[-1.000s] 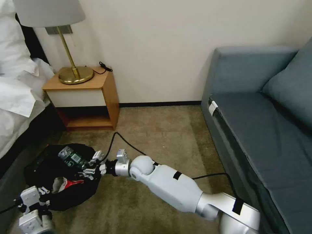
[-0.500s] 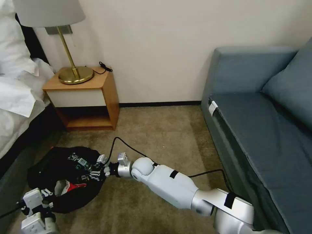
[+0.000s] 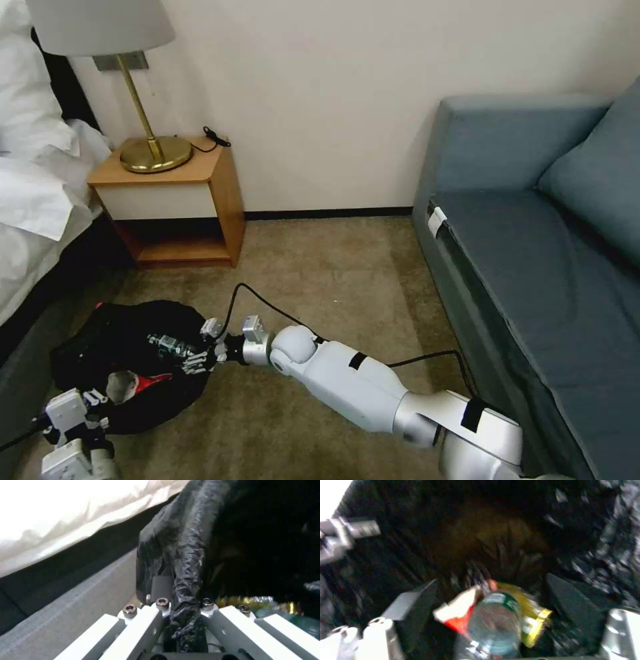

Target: Pick up the trash bin, then pick up the garbage on the floor and place it into the trash bin.

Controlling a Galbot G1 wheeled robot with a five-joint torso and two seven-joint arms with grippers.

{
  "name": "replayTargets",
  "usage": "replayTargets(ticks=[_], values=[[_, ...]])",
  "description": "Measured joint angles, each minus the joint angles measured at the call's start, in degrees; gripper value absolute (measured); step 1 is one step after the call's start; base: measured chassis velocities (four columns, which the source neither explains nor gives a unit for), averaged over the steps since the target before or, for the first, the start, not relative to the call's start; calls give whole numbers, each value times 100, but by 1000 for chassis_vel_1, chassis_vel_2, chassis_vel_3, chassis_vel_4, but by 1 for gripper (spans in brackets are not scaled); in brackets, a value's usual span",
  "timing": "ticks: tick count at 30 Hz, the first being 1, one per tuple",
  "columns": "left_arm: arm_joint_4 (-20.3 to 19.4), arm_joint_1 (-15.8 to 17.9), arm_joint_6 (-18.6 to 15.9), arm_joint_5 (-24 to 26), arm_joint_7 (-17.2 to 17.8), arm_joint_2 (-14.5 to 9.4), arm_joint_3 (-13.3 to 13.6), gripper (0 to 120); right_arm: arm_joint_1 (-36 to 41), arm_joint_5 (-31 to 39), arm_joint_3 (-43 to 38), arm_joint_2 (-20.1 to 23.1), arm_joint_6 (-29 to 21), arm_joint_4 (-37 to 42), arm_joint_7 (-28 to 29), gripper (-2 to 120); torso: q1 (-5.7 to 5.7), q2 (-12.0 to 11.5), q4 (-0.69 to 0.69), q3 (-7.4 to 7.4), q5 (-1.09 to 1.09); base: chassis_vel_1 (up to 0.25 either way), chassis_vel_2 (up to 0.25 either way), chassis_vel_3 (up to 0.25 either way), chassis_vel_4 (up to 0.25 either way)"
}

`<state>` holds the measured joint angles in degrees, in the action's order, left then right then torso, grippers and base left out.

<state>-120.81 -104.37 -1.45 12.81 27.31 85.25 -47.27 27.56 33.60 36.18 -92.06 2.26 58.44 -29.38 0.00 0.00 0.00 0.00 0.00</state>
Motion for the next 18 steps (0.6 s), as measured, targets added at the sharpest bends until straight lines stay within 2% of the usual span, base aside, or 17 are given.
replayTargets(ticks=[3,8,18], values=[[19,28,-22,-2,-19,8,20,2,-4,62,21,-1,-21,182,5,96,0,0,0,0,0,0,0,0,0],[60,87,-53,-22,-28,53,25,2,-3,172,14,3,-70,539,15,98,0,0,0,0,0,0,0,0,0],[171,173,-56,-59,5,87,1,2,2,264,-49,502,-87,1002,-45,98,0,0,0,0,1,0,0,0,0]])
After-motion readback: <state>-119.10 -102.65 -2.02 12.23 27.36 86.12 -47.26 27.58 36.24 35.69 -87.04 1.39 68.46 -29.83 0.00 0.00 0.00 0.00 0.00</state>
